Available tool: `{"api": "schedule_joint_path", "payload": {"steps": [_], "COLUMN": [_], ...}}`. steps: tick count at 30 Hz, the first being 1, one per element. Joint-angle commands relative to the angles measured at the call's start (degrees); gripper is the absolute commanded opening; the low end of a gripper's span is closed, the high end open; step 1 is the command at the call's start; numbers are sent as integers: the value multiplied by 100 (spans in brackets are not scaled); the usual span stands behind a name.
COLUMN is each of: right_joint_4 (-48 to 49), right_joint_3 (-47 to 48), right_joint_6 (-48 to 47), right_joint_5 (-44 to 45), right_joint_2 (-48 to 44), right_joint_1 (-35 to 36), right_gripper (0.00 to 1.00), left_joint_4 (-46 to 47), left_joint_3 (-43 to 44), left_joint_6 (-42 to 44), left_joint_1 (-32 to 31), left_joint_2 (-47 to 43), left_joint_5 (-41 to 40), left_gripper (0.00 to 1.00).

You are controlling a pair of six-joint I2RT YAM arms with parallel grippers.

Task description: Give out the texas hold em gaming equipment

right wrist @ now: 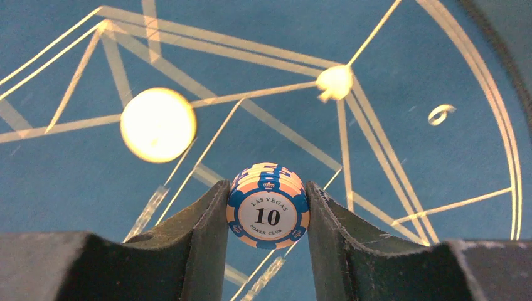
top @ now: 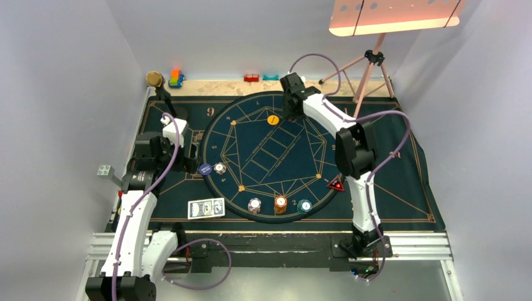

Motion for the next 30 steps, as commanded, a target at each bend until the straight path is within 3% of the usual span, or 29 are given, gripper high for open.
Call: {"api": "schedule_joint_path", "payload": {"steps": [1, 6, 16, 23, 30], "right_joint_4": [-125, -186, -5, -16, -142], "right_joint_3": [926, 1375, 988, 932, 1069], "right_joint_6": [34, -36, 14, -10, -97], "right_joint_5": [60, -14, -293, -357, -402], "right_joint_2": [508, 1016, 1180, 1212, 923], "right_joint_1": [-268, -350, -361, -357, -320], "right_gripper": [0, 0, 2, 46, 78], "left_joint_4": [150, 154, 151, 150, 150], "left_joint_3": [0, 0, 0, 0, -8], "left_joint_6": [10, 16, 18, 19, 27], "left_joint_1": [40, 40, 46, 44, 40], "left_joint_2": [-71, -70, -52, -46, -67], "left_joint_5": [90, 99, 109, 109, 143], "left_gripper": [100, 100, 100, 100, 100]}}
